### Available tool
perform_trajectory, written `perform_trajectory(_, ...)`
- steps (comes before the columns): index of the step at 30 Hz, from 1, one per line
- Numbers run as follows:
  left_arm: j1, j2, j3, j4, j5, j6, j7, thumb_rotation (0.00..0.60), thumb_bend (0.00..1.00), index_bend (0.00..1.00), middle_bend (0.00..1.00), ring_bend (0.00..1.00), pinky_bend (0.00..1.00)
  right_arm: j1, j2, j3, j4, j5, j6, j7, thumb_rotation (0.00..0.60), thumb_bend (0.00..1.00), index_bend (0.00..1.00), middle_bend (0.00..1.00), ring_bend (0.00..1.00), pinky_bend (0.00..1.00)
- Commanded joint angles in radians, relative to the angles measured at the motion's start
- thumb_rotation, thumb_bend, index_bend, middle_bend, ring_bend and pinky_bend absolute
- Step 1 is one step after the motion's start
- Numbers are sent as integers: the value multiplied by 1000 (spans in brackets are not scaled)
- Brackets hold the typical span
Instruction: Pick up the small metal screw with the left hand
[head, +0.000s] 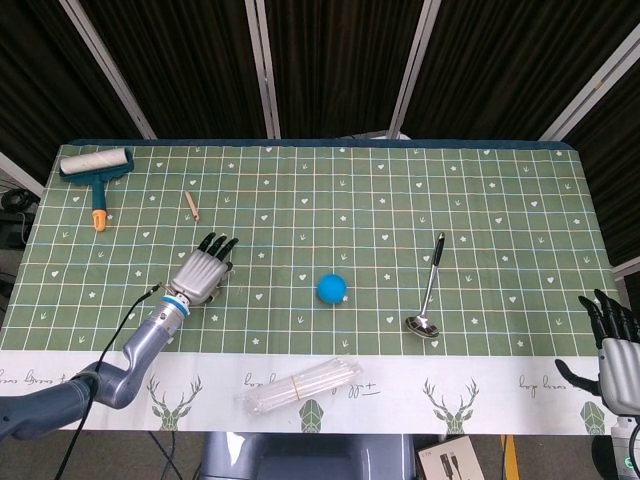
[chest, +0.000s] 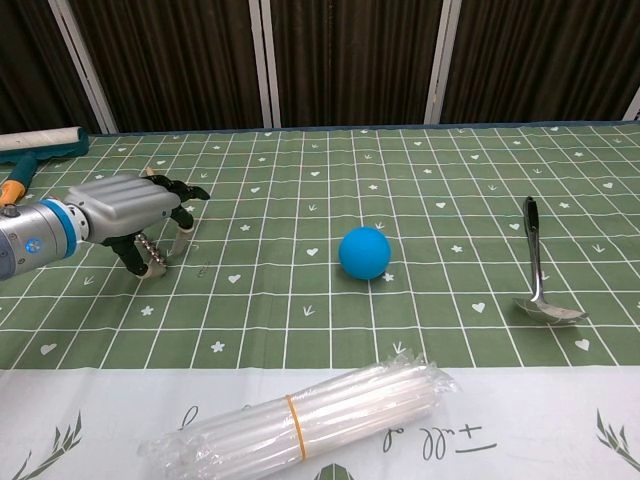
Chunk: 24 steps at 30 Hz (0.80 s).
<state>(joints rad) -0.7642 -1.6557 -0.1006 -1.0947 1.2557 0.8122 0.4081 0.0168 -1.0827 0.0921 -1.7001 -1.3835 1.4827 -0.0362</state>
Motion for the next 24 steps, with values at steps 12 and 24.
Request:
perform_trajectory(12, -10, -2, 3, 8, -29, -15, 16, 600, 254, 487, 0, 0, 0, 0, -1, 2, 1, 6, -3, 3, 600, 101, 77, 0, 0, 68)
perform_trajectory(24, -17, -8, 8, 13, -37, -21, 15, 600, 288, 491, 0, 0, 0, 1, -2, 4, 2, 9, -5, 2, 600, 100, 78, 0, 0, 67)
